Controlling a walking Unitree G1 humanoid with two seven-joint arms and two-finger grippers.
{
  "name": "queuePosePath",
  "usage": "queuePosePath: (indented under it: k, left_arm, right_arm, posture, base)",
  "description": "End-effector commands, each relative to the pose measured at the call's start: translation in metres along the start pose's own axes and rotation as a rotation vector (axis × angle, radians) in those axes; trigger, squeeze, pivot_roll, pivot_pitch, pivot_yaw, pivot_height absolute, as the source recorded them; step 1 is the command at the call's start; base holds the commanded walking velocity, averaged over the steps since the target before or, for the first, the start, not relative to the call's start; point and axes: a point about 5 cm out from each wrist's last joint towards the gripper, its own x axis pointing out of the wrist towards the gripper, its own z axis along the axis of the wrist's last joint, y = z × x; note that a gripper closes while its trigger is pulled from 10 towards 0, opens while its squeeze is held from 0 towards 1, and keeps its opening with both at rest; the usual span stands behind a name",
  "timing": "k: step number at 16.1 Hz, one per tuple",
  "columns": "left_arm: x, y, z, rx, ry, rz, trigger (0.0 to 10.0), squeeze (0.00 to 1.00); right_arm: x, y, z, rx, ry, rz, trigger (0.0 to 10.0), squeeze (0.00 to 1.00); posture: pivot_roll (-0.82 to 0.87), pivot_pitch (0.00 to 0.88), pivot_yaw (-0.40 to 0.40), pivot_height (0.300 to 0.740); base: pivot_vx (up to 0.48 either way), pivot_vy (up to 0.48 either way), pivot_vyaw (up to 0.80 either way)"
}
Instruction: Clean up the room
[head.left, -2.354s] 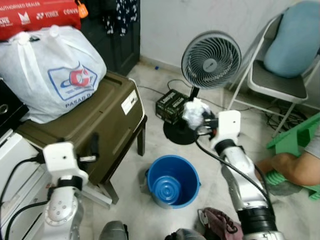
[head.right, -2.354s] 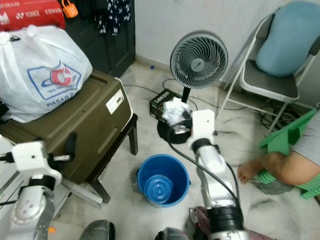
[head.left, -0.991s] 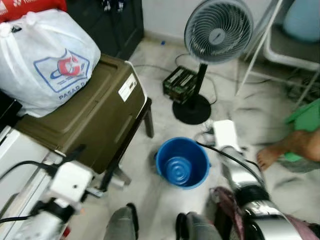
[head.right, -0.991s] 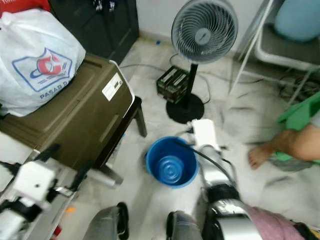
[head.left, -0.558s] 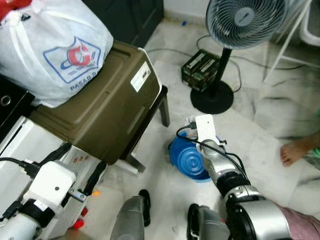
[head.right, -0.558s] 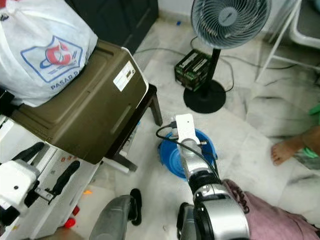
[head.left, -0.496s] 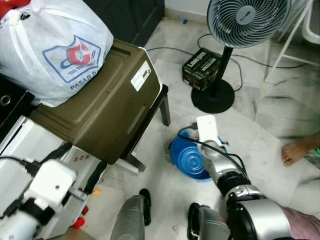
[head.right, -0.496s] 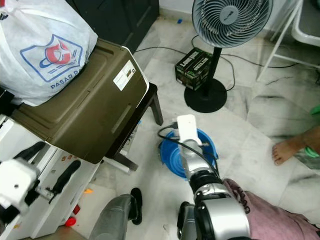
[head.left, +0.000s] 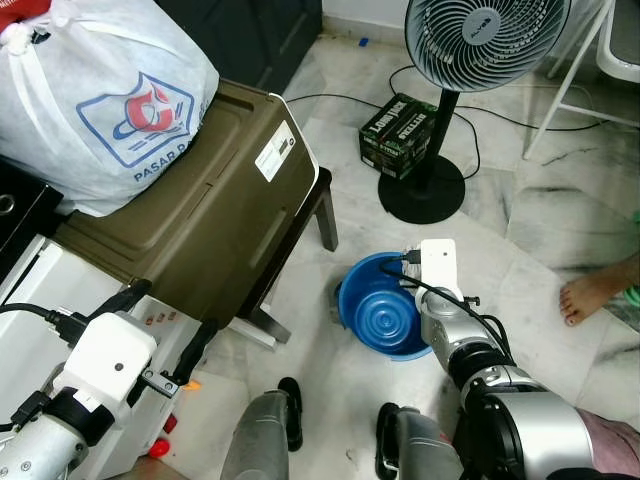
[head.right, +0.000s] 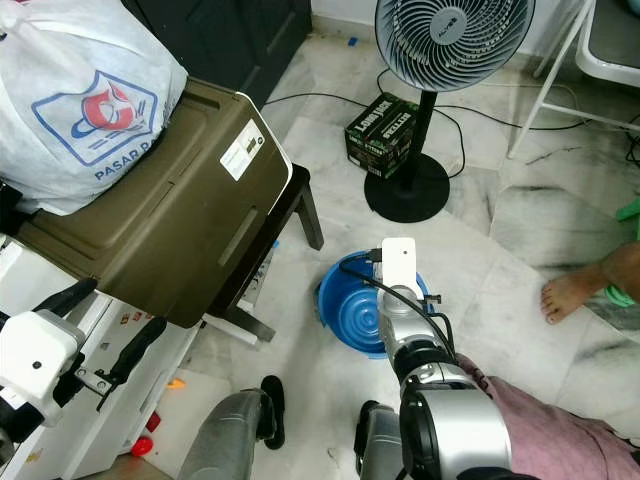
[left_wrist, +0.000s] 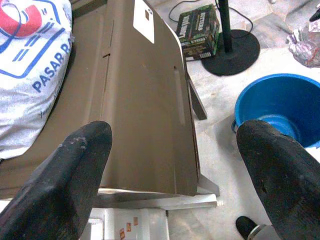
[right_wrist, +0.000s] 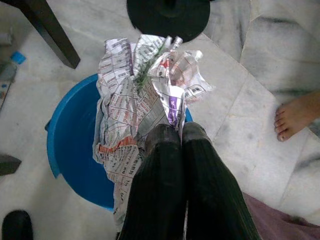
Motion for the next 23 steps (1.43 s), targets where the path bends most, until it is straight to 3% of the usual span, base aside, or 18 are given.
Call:
queuePosePath:
  k: [1, 9, 10, 12, 15, 16, 19, 21, 22, 23]
  left_arm:
    - [-0.002, 0.0, 0.0, -0.001, 0.011, 0.001, 10.0, 0.0]
    - [0.001, -0.003, -0.002, -0.013, 0.01, 0.026, 10.0, 0.0]
    - [0.005, -0.005, -0.003, -0.026, 0.002, 0.035, 10.0, 0.0]
    - [0.012, -0.007, -0.005, -0.041, -0.014, 0.05, 10.0, 0.0]
    - [0.036, -0.013, -0.006, -0.072, -0.072, 0.075, 10.0, 0.0]
    - [0.048, -0.017, -0.007, -0.091, -0.101, 0.092, 10.0, 0.0]
    - [0.071, -0.025, -0.006, -0.12, -0.146, 0.101, 10.0, 0.0]
    - [0.08, -0.028, -0.007, -0.131, -0.164, 0.106, 10.0, 0.0]
    - [0.086, -0.03, -0.008, -0.139, -0.174, 0.117, 10.0, 0.0]
    - [0.088, -0.03, -0.007, -0.141, -0.182, 0.148, 10.0, 0.0]
  right_arm:
    - [-0.002, 0.007, -0.002, 0.02, 0.013, 0.022, 10.0, 1.0]
    - [-0.001, 0.012, 0.012, 0.061, -0.066, 0.08, 10.0, 1.0]
    - [-0.004, 0.022, 0.018, 0.072, -0.103, 0.173, 10.0, 1.0]
    - [-0.008, 0.033, 0.021, -0.001, -0.144, 0.268, 10.0, 1.0]
    - [-0.027, 0.051, 0.014, -0.146, -0.242, 0.52, 10.0, 1.0]
    - [-0.04, 0.048, 0.012, -0.179, -0.301, 0.618, 10.0, 0.0]
    - [-0.047, 0.024, 0.007, -0.192, -0.309, 0.652, 10.0, 0.0]
    - [-0.047, 0.007, 0.004, -0.156, -0.297, 0.602, 10.0, 0.0]
    - [-0.05, -0.008, 0.006, -0.194, -0.356, 0.494, 10.0, 0.0]
    - [-0.057, -0.015, 0.011, -0.193, -0.448, 0.46, 10.0, 0.0]
  posture:
    - [0.34, 0.322, 0.132, 0.74]
    - [0.31, 0.315, 0.121, 0.74]
    - [0.29, 0.305, 0.112, 0.74]
    - [0.25, 0.293, 0.099, 0.74]
    - [0.15, 0.239, 0.05, 0.74]
    - [0.1, 0.206, 0.028, 0.74]
    - [0.01, 0.153, 0.002, 0.74]
    - [-0.03, 0.123, -0.012, 0.74]
    - [-0.05, 0.092, -0.028, 0.74]
    - [-0.05, 0.073, -0.039, 0.74]
  base:
    - [0.0, 0.0, 0.0]
    - [0.0, 0.0, 0.0]
    - [0.0, 0.0, 0.0]
    - [0.0, 0.0, 0.0]
    - [0.0, 0.0, 0.0]
    - [0.0, 0.0, 0.0]
    - [0.0, 0.0, 0.0]
    - [0.0, 0.0, 0.0]
    - [0.0, 0.0, 0.0]
    - [0.0, 0.0, 0.0]
